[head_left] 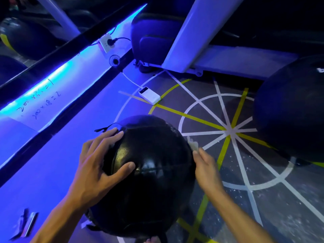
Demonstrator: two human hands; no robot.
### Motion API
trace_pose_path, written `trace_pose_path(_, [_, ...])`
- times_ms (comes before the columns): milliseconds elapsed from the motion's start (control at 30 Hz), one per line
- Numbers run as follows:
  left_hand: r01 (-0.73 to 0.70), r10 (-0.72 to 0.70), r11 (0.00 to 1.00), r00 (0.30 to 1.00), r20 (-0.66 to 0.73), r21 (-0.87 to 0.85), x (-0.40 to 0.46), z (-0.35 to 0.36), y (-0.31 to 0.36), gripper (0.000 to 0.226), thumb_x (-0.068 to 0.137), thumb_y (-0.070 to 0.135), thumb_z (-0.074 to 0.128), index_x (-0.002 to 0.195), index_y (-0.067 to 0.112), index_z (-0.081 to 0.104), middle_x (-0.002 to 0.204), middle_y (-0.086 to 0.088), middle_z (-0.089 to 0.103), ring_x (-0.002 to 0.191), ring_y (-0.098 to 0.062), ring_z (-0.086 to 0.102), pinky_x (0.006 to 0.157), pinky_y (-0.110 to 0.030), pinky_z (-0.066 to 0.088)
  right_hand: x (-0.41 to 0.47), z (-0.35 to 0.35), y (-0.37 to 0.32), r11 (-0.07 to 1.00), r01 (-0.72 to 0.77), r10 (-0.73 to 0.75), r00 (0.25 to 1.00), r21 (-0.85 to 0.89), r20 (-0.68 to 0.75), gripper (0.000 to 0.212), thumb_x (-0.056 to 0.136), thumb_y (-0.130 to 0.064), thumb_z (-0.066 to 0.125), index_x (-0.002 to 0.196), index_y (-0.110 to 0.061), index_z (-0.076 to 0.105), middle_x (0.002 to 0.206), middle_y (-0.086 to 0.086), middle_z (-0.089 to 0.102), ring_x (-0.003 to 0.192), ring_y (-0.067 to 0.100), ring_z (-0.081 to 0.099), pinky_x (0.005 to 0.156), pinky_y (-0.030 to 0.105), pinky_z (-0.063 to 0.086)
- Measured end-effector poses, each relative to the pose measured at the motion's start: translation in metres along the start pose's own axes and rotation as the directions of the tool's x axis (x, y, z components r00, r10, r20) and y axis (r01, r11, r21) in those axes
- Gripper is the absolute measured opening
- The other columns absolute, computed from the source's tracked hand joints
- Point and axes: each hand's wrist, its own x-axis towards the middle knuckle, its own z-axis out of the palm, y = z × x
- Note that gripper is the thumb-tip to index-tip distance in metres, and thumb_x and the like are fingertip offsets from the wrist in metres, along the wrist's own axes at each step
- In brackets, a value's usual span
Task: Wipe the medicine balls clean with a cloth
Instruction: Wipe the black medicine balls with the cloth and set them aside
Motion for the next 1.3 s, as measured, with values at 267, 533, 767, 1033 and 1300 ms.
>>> trace_pose_path(267, [-0.013,0.013,1.000,1.000,0.008,0.011,-0.003,0.002,0.000,0.074,0.076,0.071,0.066,0.143,0.039,0.054,0.152,0.021,0.046,0.137,-0.014,0.039,0.113,-0.015,0.023,-0.026,0.033,-0.069,0.670,0.734,-0.694,0.673,-0.113,0.254,0.046,0.104,-0.013,0.044,0.149,-0.020,0.051,0.157,-0.010,0.043,0.150,0.002,0.029,0.122,0.020,0.018])
trace_pose_path(533, [-0.009,0.009,0.999,1.000,-0.007,0.050,-0.004,0.009,0.009,0.076,0.076,0.074,0.066,0.143,0.039,0.055,0.153,0.020,0.045,0.137,-0.021,0.040,0.115,-0.054,0.035,0.005,0.022,-0.081,0.842,0.540,-0.518,0.816,-0.016,0.257,0.041,0.100,-0.021,0.042,0.133,-0.028,0.066,0.142,-0.015,0.060,0.137,0.005,0.048,0.117,0.027,0.031])
trace_pose_path(767, [-0.027,0.027,0.998,1.000,-0.009,0.063,-0.005,0.010,0.008,0.077,0.077,0.077,0.063,0.143,0.038,0.055,0.153,0.019,0.045,0.140,-0.022,0.040,0.115,-0.055,0.034,0.057,0.012,-0.060,0.959,0.268,-0.238,0.942,-0.098,0.237,0.037,0.102,-0.024,0.041,0.124,-0.024,0.070,0.124,-0.003,0.072,0.123,0.021,0.061,0.106,0.037,0.046])
trace_pose_path(1033, [-0.061,0.061,0.996,0.998,-0.010,0.071,-0.013,0.009,0.008,0.077,0.076,0.073,0.066,0.143,0.035,0.056,0.154,0.018,0.044,0.141,-0.022,0.039,0.116,-0.044,0.032,0.011,0.027,-0.092,0.824,0.566,-0.537,0.775,0.012,0.333,0.045,0.098,-0.019,0.043,0.137,-0.023,0.064,0.144,-0.027,0.051,0.135,-0.020,0.033,0.119,0.013,0.019])
trace_pose_path(1300, [-0.039,0.039,0.997,0.999,-0.010,-0.060,-0.017,-0.003,0.011,0.055,0.084,0.061,0.065,0.133,0.037,0.063,0.148,0.017,0.053,0.137,-0.020,0.046,0.112,-0.036,0.036,0.031,-0.009,-0.031,0.985,0.140,-0.162,0.953,0.100,0.254,0.038,0.108,-0.021,0.041,0.127,-0.038,0.069,0.123,-0.019,0.071,0.122,0.006,0.062,0.103,0.032,0.046])
